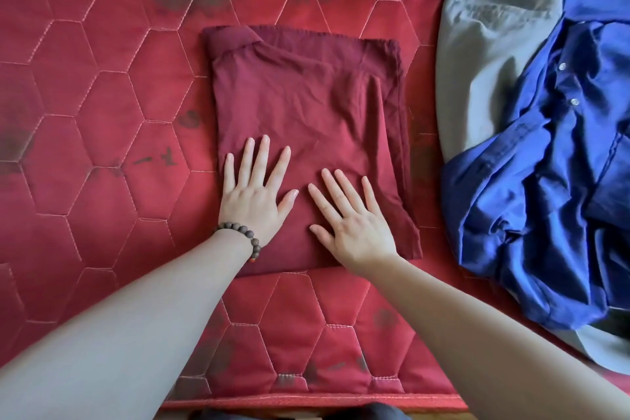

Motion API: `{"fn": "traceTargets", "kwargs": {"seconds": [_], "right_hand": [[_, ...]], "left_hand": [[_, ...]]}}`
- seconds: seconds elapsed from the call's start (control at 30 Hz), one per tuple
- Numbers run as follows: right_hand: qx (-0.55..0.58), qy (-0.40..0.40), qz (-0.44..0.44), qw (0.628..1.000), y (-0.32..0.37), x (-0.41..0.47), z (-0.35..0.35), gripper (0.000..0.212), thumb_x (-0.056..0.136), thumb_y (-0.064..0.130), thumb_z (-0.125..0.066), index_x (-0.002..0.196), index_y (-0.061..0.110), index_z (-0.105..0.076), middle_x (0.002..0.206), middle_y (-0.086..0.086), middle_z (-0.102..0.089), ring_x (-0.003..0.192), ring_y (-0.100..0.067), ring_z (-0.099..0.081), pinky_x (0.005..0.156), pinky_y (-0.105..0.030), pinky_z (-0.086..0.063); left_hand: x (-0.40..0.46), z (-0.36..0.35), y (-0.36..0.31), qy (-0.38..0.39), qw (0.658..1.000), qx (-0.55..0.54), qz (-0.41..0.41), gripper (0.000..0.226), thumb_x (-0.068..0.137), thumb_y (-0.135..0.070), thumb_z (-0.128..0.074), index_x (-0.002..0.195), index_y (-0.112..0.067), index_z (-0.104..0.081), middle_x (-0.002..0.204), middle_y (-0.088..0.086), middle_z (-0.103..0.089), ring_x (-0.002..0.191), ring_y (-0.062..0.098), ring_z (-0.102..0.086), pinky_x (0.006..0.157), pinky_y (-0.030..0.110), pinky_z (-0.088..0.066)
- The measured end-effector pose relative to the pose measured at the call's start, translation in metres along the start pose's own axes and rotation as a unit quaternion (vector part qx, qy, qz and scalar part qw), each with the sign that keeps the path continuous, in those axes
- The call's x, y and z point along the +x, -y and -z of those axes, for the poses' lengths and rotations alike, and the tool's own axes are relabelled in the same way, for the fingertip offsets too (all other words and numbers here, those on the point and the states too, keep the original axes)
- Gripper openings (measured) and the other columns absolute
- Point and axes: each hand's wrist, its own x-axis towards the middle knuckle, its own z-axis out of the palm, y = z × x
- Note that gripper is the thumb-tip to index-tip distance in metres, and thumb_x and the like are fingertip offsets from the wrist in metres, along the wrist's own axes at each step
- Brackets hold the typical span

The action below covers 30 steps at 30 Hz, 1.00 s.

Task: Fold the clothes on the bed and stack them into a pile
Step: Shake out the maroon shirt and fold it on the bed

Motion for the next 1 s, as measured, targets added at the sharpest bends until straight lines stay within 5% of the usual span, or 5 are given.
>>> {"fn": "traceTargets", "kwargs": {"seconds": [0.3,0.53,0.7,0.83,1.0], "right_hand": [[0.064,-0.056,-0.227,0.970,-0.005,-0.018,0.005,0.065,0.094,0.043,-0.035,0.149,0.008,-0.034,0.161,-0.010,-0.016,0.149,-0.027,-0.013,0.119,-0.054,-0.012],[0.105,-0.186,-0.092,0.973,0.021,0.088,0.045,0.051,0.093,0.019,-0.040,0.143,0.009,-0.042,0.161,-0.008,-0.017,0.150,-0.025,-0.004,0.120,-0.051,-0.006],[0.115,-0.144,-0.020,0.983,0.032,0.171,0.048,0.049,0.095,0.014,-0.042,0.144,0.009,-0.043,0.158,-0.007,-0.027,0.148,-0.026,-0.017,0.120,-0.051,-0.011],[0.116,-0.124,0.010,0.985,0.017,0.182,0.038,0.047,0.094,0.017,-0.045,0.141,0.012,-0.048,0.151,-0.005,-0.041,0.144,-0.024,-0.030,0.118,-0.050,-0.021],[0.015,-0.105,-0.105,0.989,-0.026,0.171,0.043,0.056,0.098,0.040,-0.031,0.153,0.027,-0.025,0.160,0.002,-0.021,0.149,-0.018,-0.013,0.120,-0.053,-0.005]], "left_hand": [[0.008,0.010,0.003,-0.020,0.996,-0.044,0.068,0.071,0.093,-0.053,-0.031,0.154,-0.020,-0.020,0.159,0.026,-0.003,0.149,0.036,-0.003,0.120,0.052,-0.009],[0.098,0.026,0.025,-0.067,0.986,-0.062,0.140,0.075,0.093,-0.050,-0.028,0.155,-0.011,-0.013,0.161,0.019,-0.003,0.150,0.030,-0.003,0.121,0.048,-0.004],[0.107,0.015,0.028,-0.045,0.986,-0.043,0.152,0.070,0.093,-0.044,-0.016,0.155,-0.014,-0.008,0.162,0.016,-0.006,0.150,0.030,-0.004,0.121,0.050,-0.009],[0.109,0.011,0.030,-0.049,0.985,-0.048,0.159,0.073,0.091,-0.047,-0.030,0.155,-0.017,-0.013,0.162,0.014,-0.010,0.150,0.030,-0.006,0.120,0.050,-0.011],[0.110,0.012,0.030,-0.052,0.986,-0.037,0.155,0.080,0.087,-0.052,-0.039,0.155,-0.016,-0.017,0.162,0.014,-0.012,0.150,0.031,-0.007,0.120,0.051,-0.012]]}}
